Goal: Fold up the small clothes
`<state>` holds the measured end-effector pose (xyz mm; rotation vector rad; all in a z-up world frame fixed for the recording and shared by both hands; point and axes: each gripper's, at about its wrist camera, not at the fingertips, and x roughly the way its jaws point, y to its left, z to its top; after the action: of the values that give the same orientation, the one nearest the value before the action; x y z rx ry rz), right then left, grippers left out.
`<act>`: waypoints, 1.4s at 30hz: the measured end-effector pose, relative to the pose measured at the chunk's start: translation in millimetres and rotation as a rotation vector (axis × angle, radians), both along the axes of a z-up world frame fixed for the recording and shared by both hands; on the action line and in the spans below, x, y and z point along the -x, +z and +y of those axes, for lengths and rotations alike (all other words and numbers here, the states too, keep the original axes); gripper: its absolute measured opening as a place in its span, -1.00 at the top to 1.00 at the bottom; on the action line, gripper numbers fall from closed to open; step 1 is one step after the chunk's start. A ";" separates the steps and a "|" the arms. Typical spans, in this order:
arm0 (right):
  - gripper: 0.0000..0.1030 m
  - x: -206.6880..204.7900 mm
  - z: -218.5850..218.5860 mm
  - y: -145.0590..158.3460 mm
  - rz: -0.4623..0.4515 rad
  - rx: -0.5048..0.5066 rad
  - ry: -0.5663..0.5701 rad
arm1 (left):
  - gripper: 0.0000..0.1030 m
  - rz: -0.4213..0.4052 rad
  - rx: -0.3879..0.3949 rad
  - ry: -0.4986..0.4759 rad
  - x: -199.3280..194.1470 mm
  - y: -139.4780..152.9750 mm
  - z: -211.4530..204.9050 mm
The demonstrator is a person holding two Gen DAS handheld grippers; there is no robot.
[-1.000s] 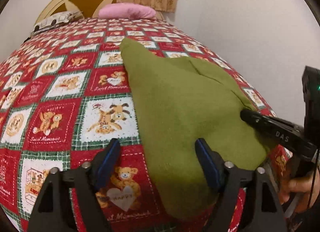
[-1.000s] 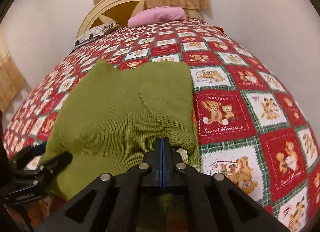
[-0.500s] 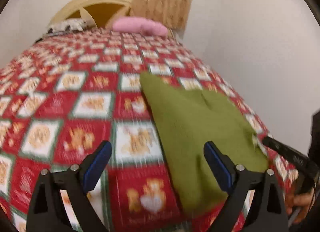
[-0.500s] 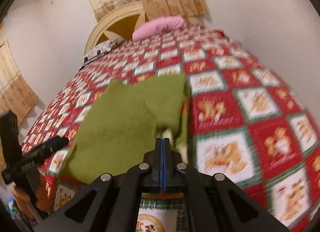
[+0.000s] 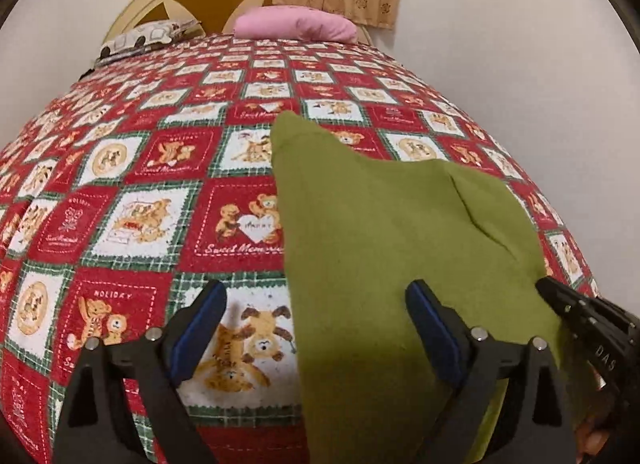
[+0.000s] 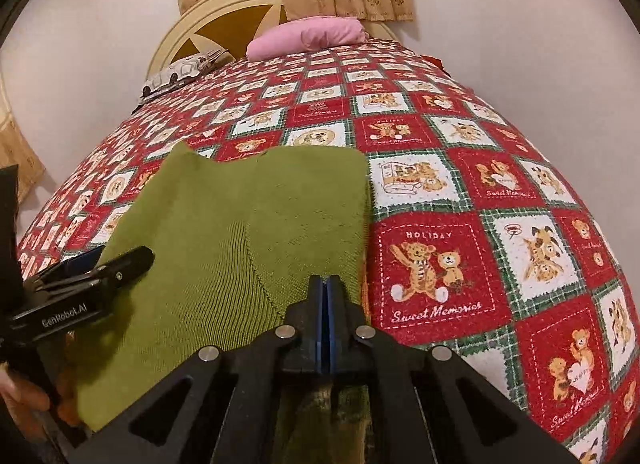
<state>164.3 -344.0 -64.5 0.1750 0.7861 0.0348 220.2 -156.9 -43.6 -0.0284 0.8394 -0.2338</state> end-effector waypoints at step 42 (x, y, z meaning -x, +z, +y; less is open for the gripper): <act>-0.35 -52.4 -35.0 -24.9 0.064 -0.407 0.160 | -0.90 0.143 0.253 -0.142 -23.9 -21.4 4.2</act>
<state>216.7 -379.1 -89.4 0.5004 0.8491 0.3430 244.1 -152.6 -65.0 -0.2255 0.9512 -0.4749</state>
